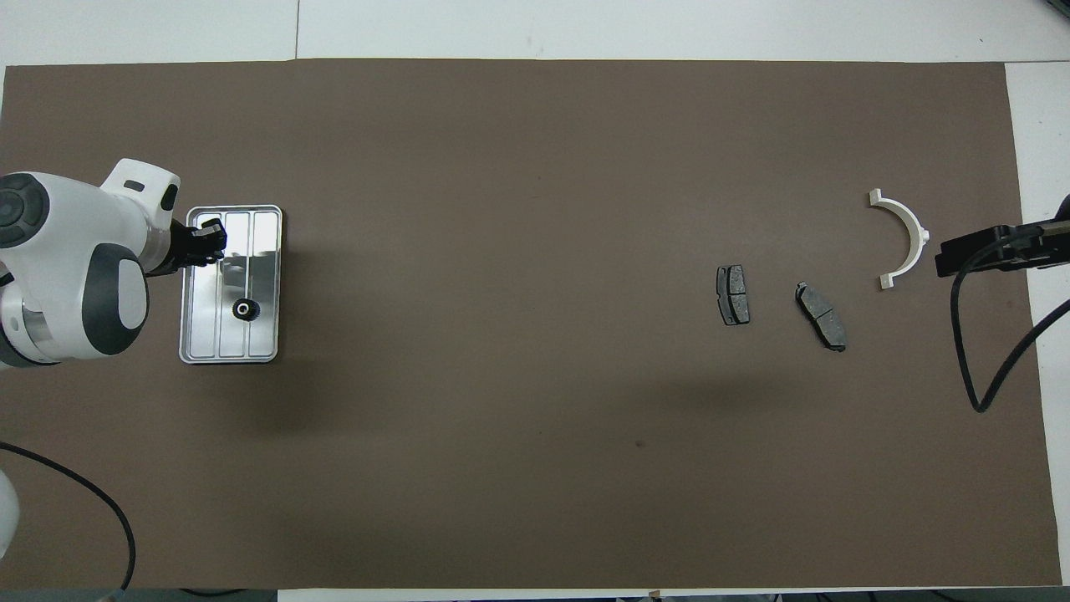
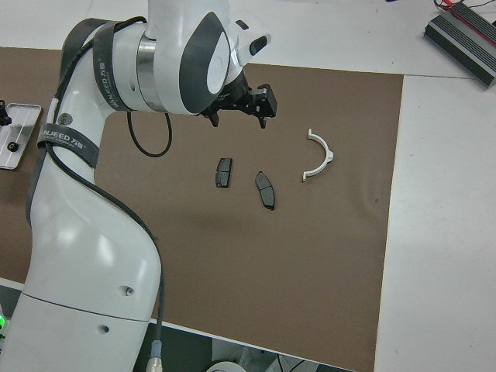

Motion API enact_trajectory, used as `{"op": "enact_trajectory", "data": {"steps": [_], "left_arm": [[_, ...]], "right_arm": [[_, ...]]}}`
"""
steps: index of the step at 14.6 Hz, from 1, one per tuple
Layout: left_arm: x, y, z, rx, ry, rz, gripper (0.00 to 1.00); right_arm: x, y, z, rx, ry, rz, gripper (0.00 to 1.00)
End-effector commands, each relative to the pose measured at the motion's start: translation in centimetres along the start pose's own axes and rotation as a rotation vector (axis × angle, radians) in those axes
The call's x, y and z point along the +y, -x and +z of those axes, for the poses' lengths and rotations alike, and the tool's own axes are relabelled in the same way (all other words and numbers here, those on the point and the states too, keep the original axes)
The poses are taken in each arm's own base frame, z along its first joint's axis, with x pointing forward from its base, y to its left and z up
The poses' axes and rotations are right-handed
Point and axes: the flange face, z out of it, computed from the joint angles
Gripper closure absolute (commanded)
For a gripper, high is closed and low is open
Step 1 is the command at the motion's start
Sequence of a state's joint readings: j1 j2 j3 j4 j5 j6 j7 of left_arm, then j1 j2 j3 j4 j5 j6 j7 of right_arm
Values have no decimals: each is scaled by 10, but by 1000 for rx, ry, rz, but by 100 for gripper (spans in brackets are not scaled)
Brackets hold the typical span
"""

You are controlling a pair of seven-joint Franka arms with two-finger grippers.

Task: Pick bearing gear from pile to tray
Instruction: 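Lower the second bearing into the tray and open the left gripper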

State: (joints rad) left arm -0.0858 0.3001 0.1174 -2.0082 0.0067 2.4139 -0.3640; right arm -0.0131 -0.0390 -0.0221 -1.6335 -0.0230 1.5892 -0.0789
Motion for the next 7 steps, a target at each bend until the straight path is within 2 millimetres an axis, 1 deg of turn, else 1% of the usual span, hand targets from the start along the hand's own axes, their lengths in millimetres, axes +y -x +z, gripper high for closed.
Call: {"op": "enact_trajectory", "data": {"steps": [1,4,6,7], "left_arm": [[-5,0,13,11,6,14,100],[-9,8,24,18,9,11,100],[-10,10,26,19,10,8,100],[-10,10,25,19,9,8,94]], "right_arm": [[4,-5,-14,28,4,14,0],[9,0,-17,19,2,20,0],[10,3,-22,19,-3,20,0],[5,2,-24,22,-3,13,0]]}}
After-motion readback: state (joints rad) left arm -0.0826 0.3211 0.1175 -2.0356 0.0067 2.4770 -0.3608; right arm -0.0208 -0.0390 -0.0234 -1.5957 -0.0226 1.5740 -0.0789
